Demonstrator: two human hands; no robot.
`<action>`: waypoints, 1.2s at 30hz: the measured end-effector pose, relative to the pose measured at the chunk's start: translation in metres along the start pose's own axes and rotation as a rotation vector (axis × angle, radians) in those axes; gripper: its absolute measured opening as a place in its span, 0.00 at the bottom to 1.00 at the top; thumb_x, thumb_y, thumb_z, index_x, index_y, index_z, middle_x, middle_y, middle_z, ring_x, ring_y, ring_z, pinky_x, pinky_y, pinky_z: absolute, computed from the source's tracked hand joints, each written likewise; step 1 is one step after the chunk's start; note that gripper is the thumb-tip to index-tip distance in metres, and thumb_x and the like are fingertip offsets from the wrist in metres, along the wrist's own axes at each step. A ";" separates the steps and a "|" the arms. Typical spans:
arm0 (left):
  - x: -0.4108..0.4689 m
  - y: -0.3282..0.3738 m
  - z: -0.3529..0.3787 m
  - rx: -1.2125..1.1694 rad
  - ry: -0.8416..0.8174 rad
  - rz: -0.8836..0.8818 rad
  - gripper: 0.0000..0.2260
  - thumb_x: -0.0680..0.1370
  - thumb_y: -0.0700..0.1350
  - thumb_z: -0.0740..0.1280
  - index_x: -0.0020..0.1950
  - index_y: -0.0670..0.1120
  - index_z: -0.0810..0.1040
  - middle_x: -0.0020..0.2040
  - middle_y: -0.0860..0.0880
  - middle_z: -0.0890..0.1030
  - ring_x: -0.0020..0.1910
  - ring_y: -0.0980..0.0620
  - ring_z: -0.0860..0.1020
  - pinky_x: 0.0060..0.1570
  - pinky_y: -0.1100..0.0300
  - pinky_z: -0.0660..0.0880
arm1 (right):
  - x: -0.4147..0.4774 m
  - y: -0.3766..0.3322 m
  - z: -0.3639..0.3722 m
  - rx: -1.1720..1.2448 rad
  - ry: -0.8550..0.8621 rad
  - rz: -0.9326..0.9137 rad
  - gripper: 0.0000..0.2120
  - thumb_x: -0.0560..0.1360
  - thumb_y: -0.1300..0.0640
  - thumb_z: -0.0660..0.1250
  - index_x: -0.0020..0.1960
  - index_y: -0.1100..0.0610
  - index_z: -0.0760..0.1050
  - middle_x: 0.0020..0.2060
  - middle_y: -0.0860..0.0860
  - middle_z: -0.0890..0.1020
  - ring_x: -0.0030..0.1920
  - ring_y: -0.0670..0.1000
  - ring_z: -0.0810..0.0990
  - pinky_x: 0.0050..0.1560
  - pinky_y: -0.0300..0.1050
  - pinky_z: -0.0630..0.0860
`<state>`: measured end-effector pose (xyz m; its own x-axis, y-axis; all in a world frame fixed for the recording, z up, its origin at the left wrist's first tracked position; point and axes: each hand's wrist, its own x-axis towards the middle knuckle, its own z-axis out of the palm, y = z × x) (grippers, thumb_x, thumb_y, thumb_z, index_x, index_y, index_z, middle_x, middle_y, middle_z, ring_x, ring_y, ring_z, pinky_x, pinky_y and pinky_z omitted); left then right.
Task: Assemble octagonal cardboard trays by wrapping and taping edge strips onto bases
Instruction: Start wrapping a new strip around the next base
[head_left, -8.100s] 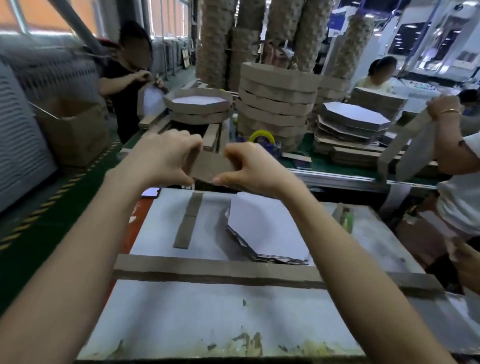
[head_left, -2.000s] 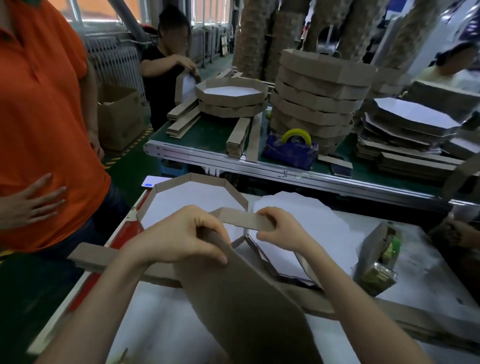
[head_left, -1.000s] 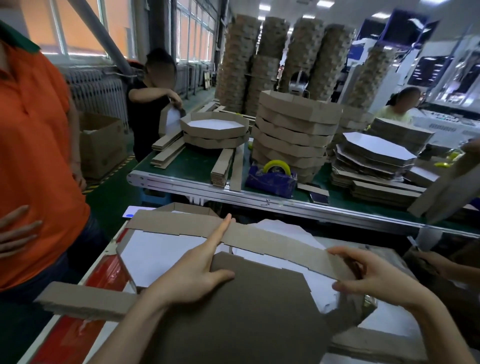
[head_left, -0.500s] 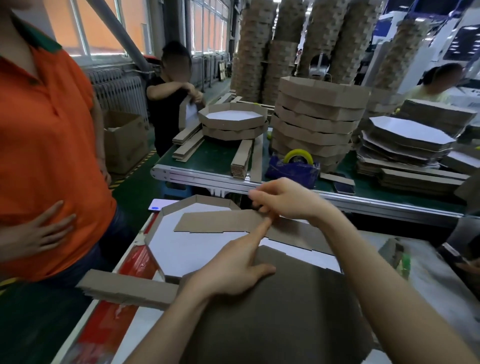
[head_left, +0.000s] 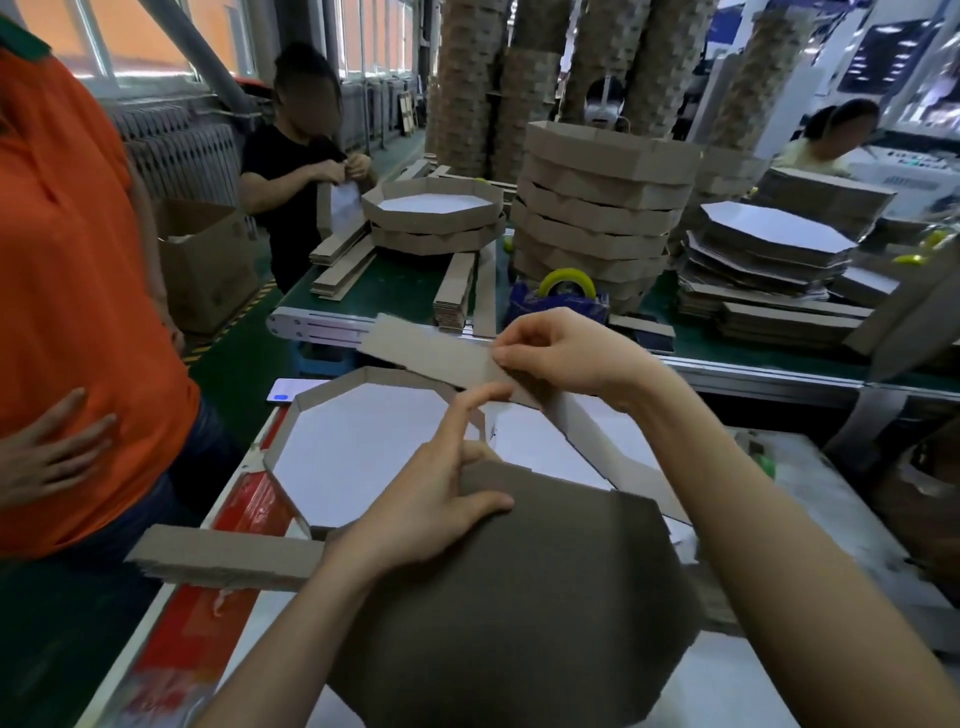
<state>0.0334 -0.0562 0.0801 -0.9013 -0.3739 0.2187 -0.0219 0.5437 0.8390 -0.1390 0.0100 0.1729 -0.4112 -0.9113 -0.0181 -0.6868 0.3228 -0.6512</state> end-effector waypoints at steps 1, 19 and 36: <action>-0.004 0.001 -0.001 -0.014 0.020 -0.005 0.42 0.73 0.44 0.75 0.65 0.77 0.50 0.48 0.53 0.83 0.52 0.52 0.81 0.61 0.49 0.76 | -0.008 0.005 -0.004 0.024 0.044 0.014 0.09 0.78 0.45 0.67 0.50 0.50 0.80 0.41 0.45 0.81 0.43 0.42 0.79 0.43 0.36 0.71; -0.038 -0.024 -0.009 -0.200 0.181 -0.015 0.34 0.71 0.39 0.76 0.63 0.66 0.62 0.41 0.54 0.85 0.45 0.57 0.83 0.42 0.74 0.74 | -0.099 0.040 0.010 0.104 0.135 0.119 0.11 0.74 0.43 0.71 0.43 0.51 0.85 0.35 0.47 0.85 0.33 0.43 0.81 0.33 0.34 0.75; -0.046 -0.027 -0.012 -0.214 0.082 -0.071 0.33 0.73 0.41 0.75 0.65 0.69 0.61 0.54 0.58 0.84 0.56 0.56 0.81 0.61 0.55 0.77 | -0.082 0.035 0.028 0.094 0.041 0.056 0.10 0.74 0.44 0.72 0.42 0.50 0.85 0.39 0.49 0.86 0.41 0.48 0.83 0.45 0.44 0.80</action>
<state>0.0806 -0.0631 0.0536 -0.8626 -0.4696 0.1879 0.0161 0.3458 0.9382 -0.1124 0.0886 0.1302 -0.4734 -0.8804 -0.0265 -0.6034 0.3461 -0.7184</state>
